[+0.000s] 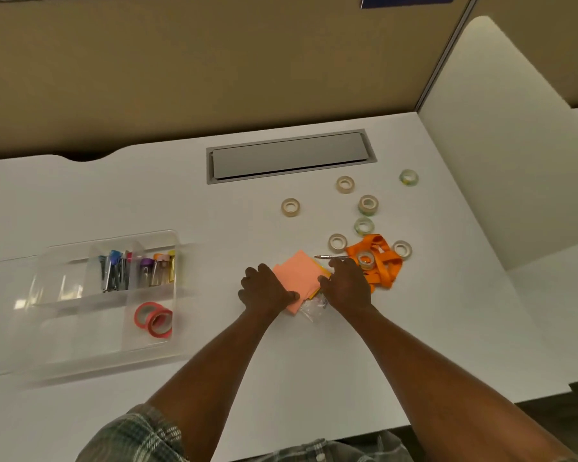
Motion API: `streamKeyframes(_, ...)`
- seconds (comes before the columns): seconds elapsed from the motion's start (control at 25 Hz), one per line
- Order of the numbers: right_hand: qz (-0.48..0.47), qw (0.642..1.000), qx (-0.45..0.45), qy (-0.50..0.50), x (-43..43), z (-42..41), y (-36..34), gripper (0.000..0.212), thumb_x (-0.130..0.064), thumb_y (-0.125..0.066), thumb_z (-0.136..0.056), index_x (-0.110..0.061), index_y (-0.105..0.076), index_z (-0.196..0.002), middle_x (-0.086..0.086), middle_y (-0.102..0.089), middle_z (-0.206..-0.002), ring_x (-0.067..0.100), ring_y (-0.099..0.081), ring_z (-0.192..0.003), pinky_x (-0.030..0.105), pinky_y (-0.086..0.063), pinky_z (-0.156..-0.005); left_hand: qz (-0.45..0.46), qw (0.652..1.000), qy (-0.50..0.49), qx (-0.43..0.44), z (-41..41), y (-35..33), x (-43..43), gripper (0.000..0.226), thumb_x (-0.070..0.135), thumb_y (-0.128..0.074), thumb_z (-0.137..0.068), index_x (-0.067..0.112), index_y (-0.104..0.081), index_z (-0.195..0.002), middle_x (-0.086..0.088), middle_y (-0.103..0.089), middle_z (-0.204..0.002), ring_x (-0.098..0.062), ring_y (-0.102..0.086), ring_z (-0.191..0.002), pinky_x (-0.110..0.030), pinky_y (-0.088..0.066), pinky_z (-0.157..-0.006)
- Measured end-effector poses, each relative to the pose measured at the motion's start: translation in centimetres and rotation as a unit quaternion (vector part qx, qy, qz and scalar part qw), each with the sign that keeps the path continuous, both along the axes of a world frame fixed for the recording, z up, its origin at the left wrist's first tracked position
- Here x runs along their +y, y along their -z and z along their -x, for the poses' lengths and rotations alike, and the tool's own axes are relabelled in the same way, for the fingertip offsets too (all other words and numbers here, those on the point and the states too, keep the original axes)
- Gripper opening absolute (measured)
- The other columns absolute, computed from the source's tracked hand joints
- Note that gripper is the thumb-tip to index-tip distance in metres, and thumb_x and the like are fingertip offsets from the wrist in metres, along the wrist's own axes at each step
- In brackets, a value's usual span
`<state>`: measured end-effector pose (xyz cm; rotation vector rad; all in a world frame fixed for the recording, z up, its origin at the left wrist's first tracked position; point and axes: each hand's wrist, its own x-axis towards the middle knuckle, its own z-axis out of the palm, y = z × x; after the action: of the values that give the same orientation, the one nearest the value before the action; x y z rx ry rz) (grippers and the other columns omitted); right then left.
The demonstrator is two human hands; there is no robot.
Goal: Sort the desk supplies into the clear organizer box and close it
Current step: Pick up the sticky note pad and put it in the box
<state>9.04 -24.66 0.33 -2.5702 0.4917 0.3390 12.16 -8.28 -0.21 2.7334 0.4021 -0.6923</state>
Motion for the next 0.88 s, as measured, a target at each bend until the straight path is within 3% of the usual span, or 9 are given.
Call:
streamKeyframes(0.24,0.047,0.997,0.035,-0.045,-0.4,-0.1,1.3,0.054,-0.049,-0.064,-0.09,-0.018,-0.055,-0.133,0.013,-0.049,-0.133,0.03,-0.048,-0.127,0.04,-0.045,-0.1,-0.04,0.999,0.023,-0.02,1.1,1.4,-0.1,0.083,0.054,-0.084,-0.062,0.011,-0.044,-0.12,-0.009,-0.05,-0.119,-0.028,-0.052,-0.111,-0.037,-0.043,-0.087)
streamKeyframes(0.36,0.035,0.998,0.017,-0.038,-0.4,-0.3,1.6,0.049,-0.045,-0.068,-0.088,-0.021,-0.058,-0.129,0.011,-0.051,-0.13,0.03,-0.05,-0.124,0.04,-0.047,-0.097,-0.021,1.0,-0.004,-0.014,0.9,1.2,0.3,0.063,0.046,-0.079,-0.071,0.011,-0.052,-0.116,-0.01,-0.05,-0.119,-0.029,-0.053,-0.112,-0.038,-0.045,-0.089)
streamKeyframes(0.48,0.003,1.0,-0.013,-0.021,-0.5,-0.6,1.7,0.036,-0.038,-0.072,-0.085,-0.02,-0.064,-0.115,0.01,-0.056,-0.124,0.029,-0.055,-0.118,0.039,-0.048,-0.093,0.145,0.986,-0.073,-0.02,0.4,0.5,1.1,0.029,0.024,-0.075,-0.078,0.013,-0.057,-0.096,-0.009,-0.058,-0.107,-0.029,-0.059,-0.101,-0.039,-0.049,-0.085)
streamKeyframes(0.6,-0.041,0.998,-0.047,-0.006,-0.5,-0.8,1.5,0.024,-0.031,-0.072,-0.085,-0.016,-0.066,-0.103,0.01,-0.062,-0.113,0.029,-0.059,-0.11,0.038,-0.046,-0.091,0.317,0.937,-0.139,-0.039,-0.1,-0.9,2.1,0.016,0.011,-0.069,-0.083,0.012,-0.053,-0.086,-0.01,-0.063,-0.094,-0.027,-0.058,-0.081,-0.041,-0.051,-0.069)
streamKeyframes(0.72,-0.039,0.998,-0.049,-0.012,-0.4,-1.2,1.2,0.028,-0.031,-0.067,-0.089,-0.014,-0.065,-0.11,0.012,-0.063,-0.113,0.031,-0.06,-0.11,0.039,-0.047,-0.091,0.4,0.9,-0.159,-0.072,-0.8,-2.6,3.2,0.01,0.006,-0.064,-0.087,0.009,-0.058,-0.095,-0.011,-0.064,-0.098,-0.024,-0.058,-0.08,-0.034,-0.048,-0.059)
streamKeyframes(0.88,-0.019,0.999,-0.011,-0.046,0.6,-2.1,0.7,0.044,-0.043,-0.066,-0.089,-0.015,-0.063,-0.123,0.012,-0.059,-0.122,0.03,-0.055,-0.12,0.04,-0.048,-0.095,0.471,0.835,-0.267,-0.1,-1.8,-3.7,4.6,0.007,0.007,-0.063,-0.089,0.012,-0.061,-0.094,-0.008,-0.066,-0.097,-0.023,-0.061,-0.079,-0.033,-0.049,-0.059)
